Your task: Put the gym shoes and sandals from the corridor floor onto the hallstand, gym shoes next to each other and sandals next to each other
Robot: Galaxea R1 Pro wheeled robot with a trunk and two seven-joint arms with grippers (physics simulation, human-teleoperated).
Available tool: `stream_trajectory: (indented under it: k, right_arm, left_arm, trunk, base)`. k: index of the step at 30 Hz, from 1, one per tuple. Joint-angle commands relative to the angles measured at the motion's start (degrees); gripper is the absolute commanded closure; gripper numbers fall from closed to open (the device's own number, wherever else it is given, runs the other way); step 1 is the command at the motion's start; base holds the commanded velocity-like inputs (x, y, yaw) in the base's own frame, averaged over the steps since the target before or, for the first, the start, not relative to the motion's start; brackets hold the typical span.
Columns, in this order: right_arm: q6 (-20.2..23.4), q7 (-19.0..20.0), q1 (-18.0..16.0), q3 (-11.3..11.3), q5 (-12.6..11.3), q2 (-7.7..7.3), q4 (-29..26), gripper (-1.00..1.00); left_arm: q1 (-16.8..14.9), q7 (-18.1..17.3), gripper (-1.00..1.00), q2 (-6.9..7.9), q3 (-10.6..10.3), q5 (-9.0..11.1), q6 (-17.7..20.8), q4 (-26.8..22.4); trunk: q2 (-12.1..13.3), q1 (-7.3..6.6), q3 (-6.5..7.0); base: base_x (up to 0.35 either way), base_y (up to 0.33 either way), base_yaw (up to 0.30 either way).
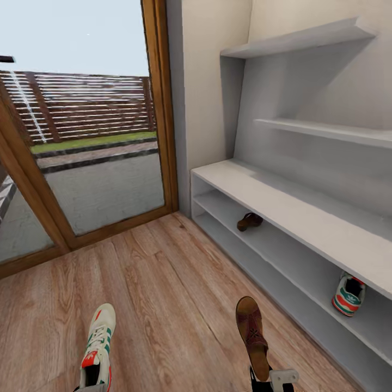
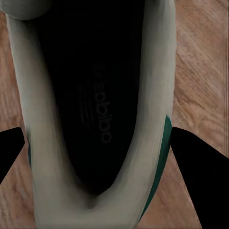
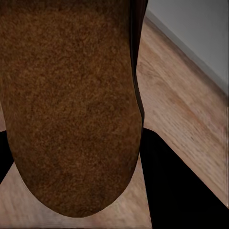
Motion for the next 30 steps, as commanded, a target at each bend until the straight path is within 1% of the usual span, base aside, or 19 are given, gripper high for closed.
stream_trajectory:
  k: [1,6,30]
  right_arm:
    - [-0.1,-0.2,0.0,0.5,-0.4,-0.01,0.0,1.00]
    - [-0.1,-0.2,0.0,0.5,-0.4,-0.01,0.0,1.00]
    - [-0.1,-0.2,0.0,0.5,-0.4,-0.01,0.0,1.00]
  left_arm:
    - [0.0,-0.3,1.00,0.00,0.5,-0.4,-0.2,0.0]
    - [0.0,-0.3,1.00,0.00,0.5,-0.4,-0.2,0.0]
    - [0.0,-0.4,1.00,0.00,0.5,-0.5,-0.3,0.0]
  trunk:
    - [0.0,-0.01,-0.07]
    - [0.0,-0.01,-0.18]
    - [0.0,-0.01,-0.71]
  base:
    - [0.042,0.014,-0.281]
    - [0.058,0.122,-0.281]
    - [0.001,0.303,-0.281]
